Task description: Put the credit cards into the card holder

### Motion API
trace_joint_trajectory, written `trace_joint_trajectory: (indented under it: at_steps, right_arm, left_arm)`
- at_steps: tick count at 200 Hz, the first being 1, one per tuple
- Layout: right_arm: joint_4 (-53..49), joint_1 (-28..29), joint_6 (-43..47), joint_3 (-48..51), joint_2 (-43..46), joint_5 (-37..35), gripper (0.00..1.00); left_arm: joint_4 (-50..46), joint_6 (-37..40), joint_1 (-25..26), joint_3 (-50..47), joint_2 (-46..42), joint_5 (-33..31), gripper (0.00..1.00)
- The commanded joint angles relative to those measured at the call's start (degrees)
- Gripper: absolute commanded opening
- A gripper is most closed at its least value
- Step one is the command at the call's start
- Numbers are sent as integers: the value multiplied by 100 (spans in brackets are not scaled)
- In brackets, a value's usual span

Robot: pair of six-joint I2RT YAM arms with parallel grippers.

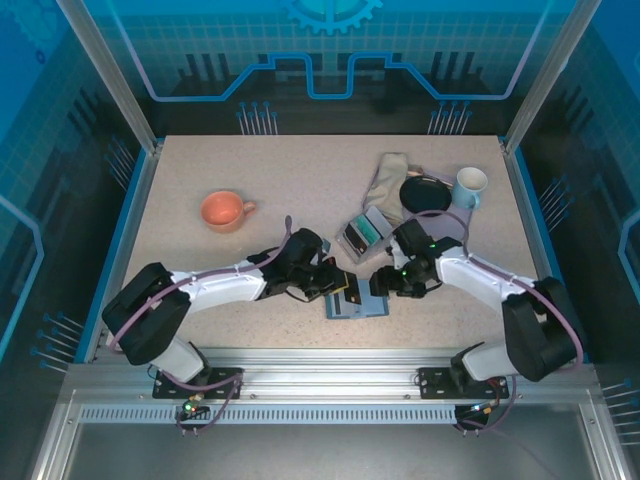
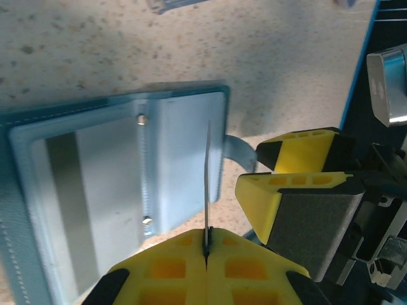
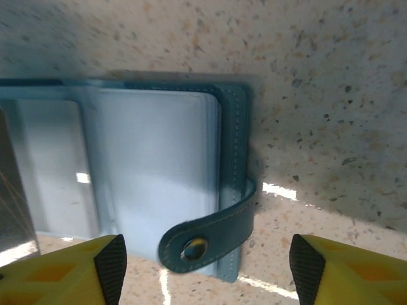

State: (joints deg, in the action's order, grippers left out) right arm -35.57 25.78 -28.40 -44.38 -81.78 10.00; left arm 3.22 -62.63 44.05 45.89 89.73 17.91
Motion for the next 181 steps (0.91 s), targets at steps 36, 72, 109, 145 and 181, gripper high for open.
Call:
trace_joint_trajectory:
  at_steps: [36, 72, 109, 145, 181]
  right_arm:
    - [143, -4, 25, -109, -369, -418, 47]
    - [240, -141, 76, -21, -424, -284, 29]
    - [335, -183, 118, -5, -625, -183, 16]
    - [403, -244, 122, 39, -782, -174, 9]
    - [469, -288, 98, 61, -865, -176, 6]
  left_arm:
    - [74, 295, 18, 171, 502, -149, 0]
    - [120, 363, 16, 119, 674, -124, 0]
    - [472, 434, 21, 52, 808, -58, 0]
    - [869, 384, -1, -146, 835, 31, 0]
    - [1107, 397, -3, -265, 835, 155, 0]
